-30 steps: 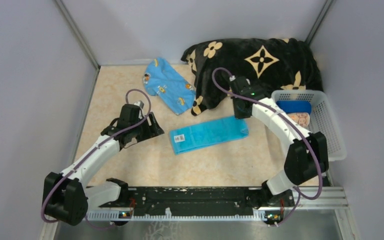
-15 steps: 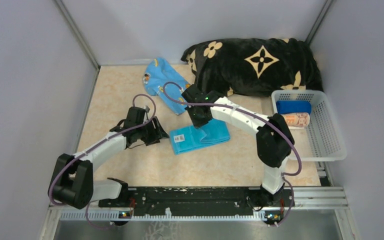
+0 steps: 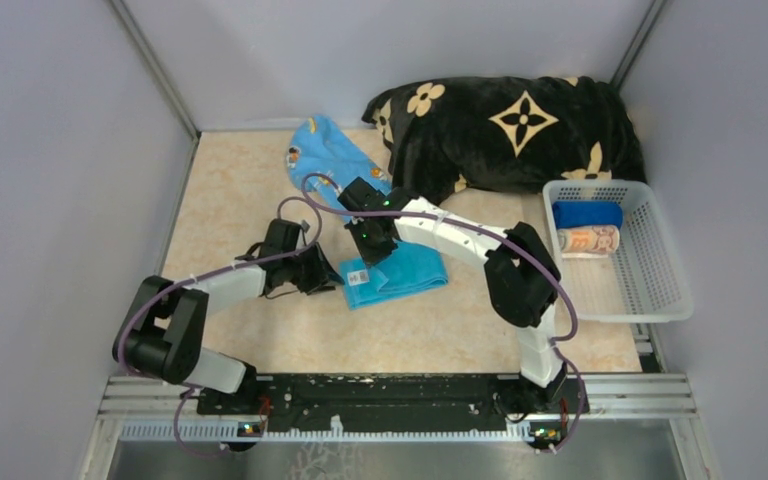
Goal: Roll the towels
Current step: Fold the towel at the center of the board.
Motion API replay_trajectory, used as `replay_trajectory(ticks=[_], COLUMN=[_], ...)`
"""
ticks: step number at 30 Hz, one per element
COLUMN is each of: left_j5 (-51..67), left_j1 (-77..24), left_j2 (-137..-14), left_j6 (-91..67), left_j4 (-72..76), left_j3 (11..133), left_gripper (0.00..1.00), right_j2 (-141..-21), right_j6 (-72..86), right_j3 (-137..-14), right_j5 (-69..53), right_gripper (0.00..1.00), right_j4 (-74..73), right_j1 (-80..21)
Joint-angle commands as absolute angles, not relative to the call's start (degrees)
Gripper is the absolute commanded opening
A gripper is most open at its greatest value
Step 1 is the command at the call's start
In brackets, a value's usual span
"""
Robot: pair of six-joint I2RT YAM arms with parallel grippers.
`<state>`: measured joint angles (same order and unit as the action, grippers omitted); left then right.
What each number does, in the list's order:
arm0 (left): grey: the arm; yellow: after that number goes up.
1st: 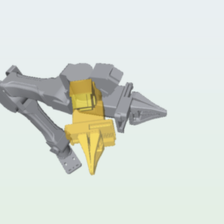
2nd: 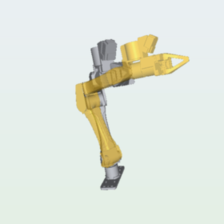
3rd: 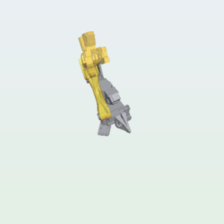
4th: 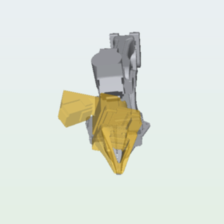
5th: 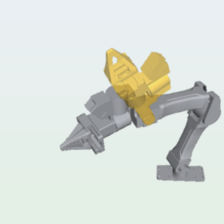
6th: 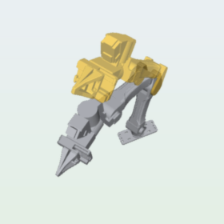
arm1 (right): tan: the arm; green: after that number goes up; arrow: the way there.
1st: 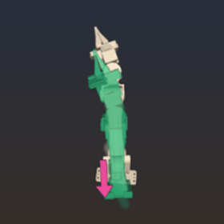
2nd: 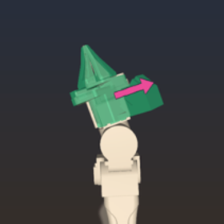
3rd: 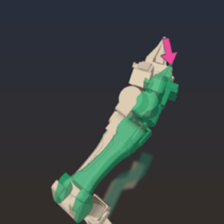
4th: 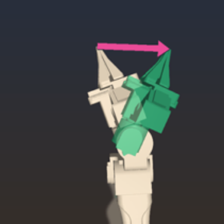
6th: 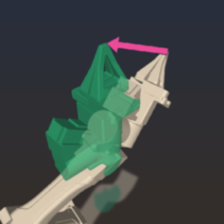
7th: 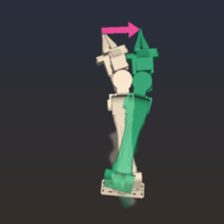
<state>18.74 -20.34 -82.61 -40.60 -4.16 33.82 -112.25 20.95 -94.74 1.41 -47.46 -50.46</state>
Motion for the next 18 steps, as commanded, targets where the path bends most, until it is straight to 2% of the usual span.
replay_trajectory(ticks=[1,18], left_j5=[19.74,18.24], left_j1=[-21.13,-24.6], left_j2=[-84.24,-86.94], left_j6=[-41.86,-43.88], left_j4=[-0.14,2.57], left_j3=[32.77,31.49], left_gripper=[0.37,0.26], right_j2=[-113.73,-118.65], right_j6=[22.35,24.62], right_j3=[-97.57,-96.59], right_j5=[-0.88,-6.22], right_gripper=[0.0,0.0], right_j4=[-45.84,-40.29], right_j1=[-51.84,-52.41])
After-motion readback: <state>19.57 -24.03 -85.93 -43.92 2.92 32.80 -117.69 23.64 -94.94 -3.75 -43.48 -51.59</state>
